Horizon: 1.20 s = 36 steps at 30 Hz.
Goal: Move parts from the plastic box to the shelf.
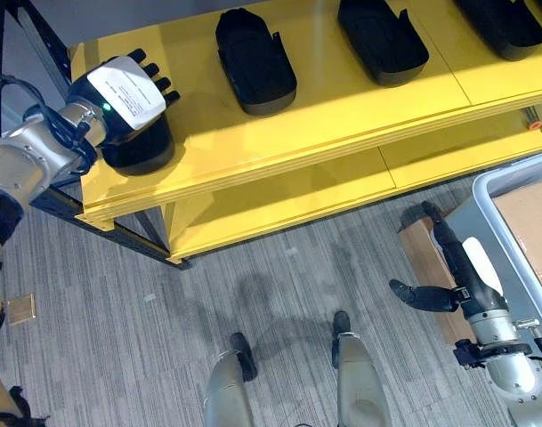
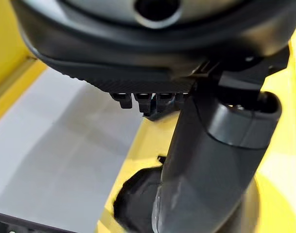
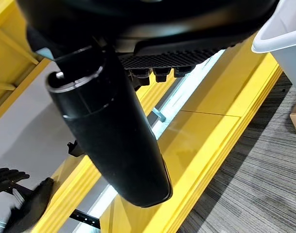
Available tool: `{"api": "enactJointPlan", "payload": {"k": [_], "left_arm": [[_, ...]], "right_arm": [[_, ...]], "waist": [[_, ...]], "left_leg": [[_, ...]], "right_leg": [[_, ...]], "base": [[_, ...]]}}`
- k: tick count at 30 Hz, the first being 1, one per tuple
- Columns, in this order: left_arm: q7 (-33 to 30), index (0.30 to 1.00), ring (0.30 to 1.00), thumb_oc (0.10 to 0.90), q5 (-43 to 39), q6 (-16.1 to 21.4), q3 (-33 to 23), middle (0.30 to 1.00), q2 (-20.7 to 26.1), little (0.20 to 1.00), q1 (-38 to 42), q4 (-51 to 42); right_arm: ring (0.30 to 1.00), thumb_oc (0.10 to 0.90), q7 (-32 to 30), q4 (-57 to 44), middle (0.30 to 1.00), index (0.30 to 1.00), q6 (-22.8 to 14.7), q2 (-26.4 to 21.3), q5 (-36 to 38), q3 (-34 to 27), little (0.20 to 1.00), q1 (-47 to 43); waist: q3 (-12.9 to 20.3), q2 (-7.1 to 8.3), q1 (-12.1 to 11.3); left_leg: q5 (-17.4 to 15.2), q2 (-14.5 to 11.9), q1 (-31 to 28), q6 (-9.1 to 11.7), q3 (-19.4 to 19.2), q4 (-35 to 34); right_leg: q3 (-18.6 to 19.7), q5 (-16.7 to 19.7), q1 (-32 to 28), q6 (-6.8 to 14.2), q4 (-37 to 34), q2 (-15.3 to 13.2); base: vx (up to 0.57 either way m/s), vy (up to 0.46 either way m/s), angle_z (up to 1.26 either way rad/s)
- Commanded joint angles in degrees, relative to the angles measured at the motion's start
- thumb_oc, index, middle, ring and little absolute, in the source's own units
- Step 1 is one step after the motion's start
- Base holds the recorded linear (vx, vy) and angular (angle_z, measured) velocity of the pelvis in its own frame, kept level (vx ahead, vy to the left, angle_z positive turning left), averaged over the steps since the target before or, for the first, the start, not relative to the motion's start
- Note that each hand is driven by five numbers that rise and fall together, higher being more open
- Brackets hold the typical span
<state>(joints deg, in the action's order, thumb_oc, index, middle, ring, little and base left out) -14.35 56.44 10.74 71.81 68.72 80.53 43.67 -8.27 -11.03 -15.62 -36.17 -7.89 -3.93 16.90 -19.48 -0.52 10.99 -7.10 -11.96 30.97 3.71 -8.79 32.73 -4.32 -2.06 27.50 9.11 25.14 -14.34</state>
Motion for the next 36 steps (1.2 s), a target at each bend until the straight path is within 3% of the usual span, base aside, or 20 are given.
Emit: {"api": "enactJointPlan", "payload": {"k": [1, 6, 8, 11, 12, 13, 14, 16, 17, 18, 20, 24, 27, 36], "left_arm": [[-2.2, 1.0, 1.0, 0.9, -3.1, -5.6, -8.4, 1.0, 1.8, 1.0, 4.7, 3.5], [-4.0, 1.0, 1.0, 0.9, -6.5, -5.4, -12.9, 1.0, 3.5, 1.0, 1.8, -0.6], [-3.8, 1.0, 1.0, 0.9, -8.6, -5.4, -16.8, 1.0, 4.5, 1.0, -1.2, -3.4], [-3.7, 1.0, 1.0, 0.9, -13.4, -5.3, -28.6, 1.0, 5.6, 1.0, -10.6, -10.3], [-3.6, 1.0, 1.0, 0.9, -13.3, -5.4, -29.5, 1.0, 5.7, 1.0, -11.6, -10.6], [-3.6, 1.0, 1.0, 0.9, -16.0, -5.0, -37.6, 1.0, 6.1, 1.0, -18.6, -16.0], [-3.5, 1.0, 1.0, 0.9, -15.9, -5.1, -39.1, 1.0, 6.2, 1.0, -20.1, -16.5], [-3.3, 1.0, 1.0, 0.9, -18.0, -4.4, -48.0, 1.0, 5.7, 1.0, -28.6, -22.2], [-3.3, 1.0, 1.0, 0.9, -19.5, -4.0, -59.0, 1.0, 3.6, 1.0, -39.8, -27.8], [-2.8, 1.0, 1.0, 0.9, -20.1, -3.6, -62.5, 1.0, 2.4, 1.0, -43.5, -30.8], [-2.8, 1.0, 1.0, 0.9, -23.5, -1.8, -74.9, 1.0, -4.9, 1.0, -57.2, -39.4], [-1.7, 1.0, 1.0, 0.9, -24.9, -0.9, -78.8, 1.0, -8.3, 1.0, -62.4, -44.0], [0.3, 1.0, 1.0, 0.9, -29.5, 0.5, -80.5, 1.0, -17.8, 1.0, -68.6, -50.1], [2.4, 1.0, 1.0, 0.9, -33.4, 0.5, -75.8, 1.0, -28.1, 1.0, -69.8, -54.0]], "right_arm": [[1.0, 0.9, -3.5, -5.8, 1.0, 1.0, -4.1, -0.9, 0.6, -6.3, 1.0, -3.5], [1.0, 0.9, -3.6, -5.6, 1.0, 1.0, -4.5, -0.1, 0.5, -5.7, 1.0, -3.4], [1.0, 0.9, -3.6, -5.5, 1.0, 1.0, -4.4, 0.5, 0.4, -5.5, 1.0, -3.5], [1.0, 0.9, -3.5, -5.5, 1.0, 1.0, -4.0, 1.4, 0.3, -5.7, 1.0, -3.6], [1.0, 0.9, -3.5, -5.5, 1.0, 1.0, -4.0, 1.1, 0.3, -5.6, 1.0, -3.6], [1.0, 0.9, -3.4, -5.4, 1.0, 1.0, -3.5, 2.2, 0.1, -6.2, 1.0, -3.3], [1.0, 0.9, -3.3, -5.5, 1.0, 1.0, -3.5, 1.9, 0.1, -6.1, 1.0, -3.3], [1.0, 0.9, -3.0, -5.3, 1.0, 1.0, -2.9, 2.8, 0.0, -6.8, 1.0, -3.3], [1.0, 0.9, -2.8, -5.4, 1.0, 1.0, -2.3, 3.2, 0.1, -7.4, 1.0, -3.1], [1.0, 0.9, -2.6, -5.3, 1.0, 1.0, -2.0, 3.6, 0.3, -7.8, 1.0, -3.4], [1.0, 0.9, -1.7, -5.0, 1.0, 1.0, -1.1, 4.1, 0.8, -8.0, 1.0, -4.5], [1.0, 0.9, -1.5, -4.9, 1.0, 1.0, -0.6, 4.0, 1.0, -7.7, 1.0, -5.4], [1.0, 0.9, -0.9, -4.5, 1.0, 1.0, 0.5, 4.6, 1.5, -6.9, 1.0, -7.6], [1.0, 0.9, -0.4, -4.7, 1.0, 1.0, 1.4, 5.1, 1.8, -5.3, 1.0, -9.9]], "waist": [[1.8, 0.31, 0.2], [2.1, 0.6, -0.5], [2.0, 0.89, -1.0], [1.7, 1.46, -1.9], [2.0, 1.16, -1.7], [1.8, 1.68, -2.6], [1.8, 1.42, -2.3], [1.9, 1.64, -3.1], [1.9, 1.7, -3.6], [2.1, 1.86, -3.9], [2.2, 2.09, -4.2], [2.3, 2.14, -4.0], [2.3, 2.86, -4.6], [2.8, 4.27, -4.9]], "left_leg": [[-3.0, -1.4, -2.8, 0.4, 0.0, -1.4], [-2.9, -1.4, -3.1, 0.6, 0.3, -1.7], [-2.8, -1.5, -3.4, 0.7, 0.4, -1.8], [-1.4, -1.4, -3.4, 0.3, 0.1, -2.1], [-2.6, -1.4, -4.0, 0.8, 0.6, -2.1], [-1.4, -1.5, -3.7, 0.4, 0.4, -2.2], [-1.3, -1.5, -3.7, 0.4, 0.3, -2.3], [-1.3, -1.5, -4.0, 0.5, 0.7, -2.6], [-1.3, -1.6, -4.6, 0.6, 0.8, -2.9], [-1.3, -1.7, -4.8, 0.6, 0.9, -2.9], [-1.2, -1.9, -5.9, 0.8, 1.1, -3.5], [-1.1, -2.0, -6.7, 0.9, 1.3, -4.0], [-0.7, -2.4, -8.4, 1.0, 1.5, -5.2], [0.1, -2.7, -9.7, 1.0, 2.1, -6.6]], "right_leg": [[-0.8, -3.4, -4.3, 0.5, -1.3, -1.1], [-1.1, -3.7, -4.7, 0.4, -0.9, -1.1], [-1.2, -3.9, -5.0, 0.2, -0.8, -1.1], [-1.8, -3.0, -4.9, -0.5, -0.8, -1.2], [-1.5, -4.0, -5.4, -0.1, -0.6, -1.1], [-2.0, -3.2, -5.3, -0.7, -0.7, -1.2], [-2.0, -3.1, -5.3, -0.7, -0.7, -1.2], [-2.2, -3.3, -5.6, -0.9, -0.7, -1.1], [-2.2, -3.5, -6.1, -1.1, -0.7, -1.0], [-2.4, -3.6, -6.3, -1.2, -0.7, -0.9], [-2.7, -3.8, -7.5, -1.7, -0.8, -0.5], [-2.8, -3.8, -8.2, -2.0, -1.1, -0.3], [-3.3, -3.7, -9.9, -2.4, -1.9, 0.3], [-4.0, -4.2, -11.4, -2.9, -2.1, 1.1]], "base": [[0.0, 0.0, 0.0], [0.0, 0.0, 0.0], [0.0, 0.0, 0.0], [-0.03, -0.011, 0.01], [-0.1, -0.036, 0.06], [-0.01, -0.016, 0.08], [-0.1, -0.028, 0.07], [-0.01, -0.025, 0.05], [0.0, -0.032, 0.02], [-0.01, -0.037, -0.02], [0.0, -0.016, 0.01], [-0.01, -0.013, 0.04], [0.0, -0.019, 0.05], [0.0, -0.006, 0.0]]}}
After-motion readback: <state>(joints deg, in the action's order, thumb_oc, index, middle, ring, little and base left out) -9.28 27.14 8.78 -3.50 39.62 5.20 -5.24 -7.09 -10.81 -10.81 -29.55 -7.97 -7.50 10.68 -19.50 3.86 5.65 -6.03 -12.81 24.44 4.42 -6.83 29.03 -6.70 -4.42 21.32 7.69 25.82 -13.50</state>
